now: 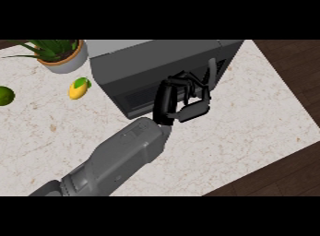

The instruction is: Pick up the milk, place it into the microwave and close the microwave

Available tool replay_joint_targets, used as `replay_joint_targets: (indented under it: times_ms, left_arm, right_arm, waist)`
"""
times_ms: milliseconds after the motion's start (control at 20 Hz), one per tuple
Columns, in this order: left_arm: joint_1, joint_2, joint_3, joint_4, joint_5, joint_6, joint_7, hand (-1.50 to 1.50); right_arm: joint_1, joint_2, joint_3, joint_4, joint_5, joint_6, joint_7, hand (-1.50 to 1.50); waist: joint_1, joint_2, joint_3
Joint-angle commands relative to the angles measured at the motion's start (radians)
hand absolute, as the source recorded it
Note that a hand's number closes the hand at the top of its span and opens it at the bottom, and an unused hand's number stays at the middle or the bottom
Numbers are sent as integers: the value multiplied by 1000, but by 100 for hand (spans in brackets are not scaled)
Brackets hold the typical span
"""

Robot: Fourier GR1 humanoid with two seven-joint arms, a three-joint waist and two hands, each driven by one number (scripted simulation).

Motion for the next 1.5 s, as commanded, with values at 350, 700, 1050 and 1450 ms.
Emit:
replay_joint_targets:
  times_ms: [350,700,1050,1450]
  left_arm:
    - [-80,1,-27,133,13,-8,48,150]
    - [-74,0,-40,190,33,51,91,150]
    - [-31,0,-51,221,73,108,92,150]
    - [-23,0,-72,220,123,77,92,-150]
  right_arm:
    - [-19,-25,1,-4,-62,42,11,-150]
    - [-14,-43,11,-16,-115,80,21,-150]
    - [8,-67,-4,-39,-134,80,28,-150]
    - [47,-98,-33,-46,-173,66,39,-150]
  waist:
    - [-11,12,2]
    - [20,3,1]
    - [53,-6,-3]
    - [85,-12,-4]
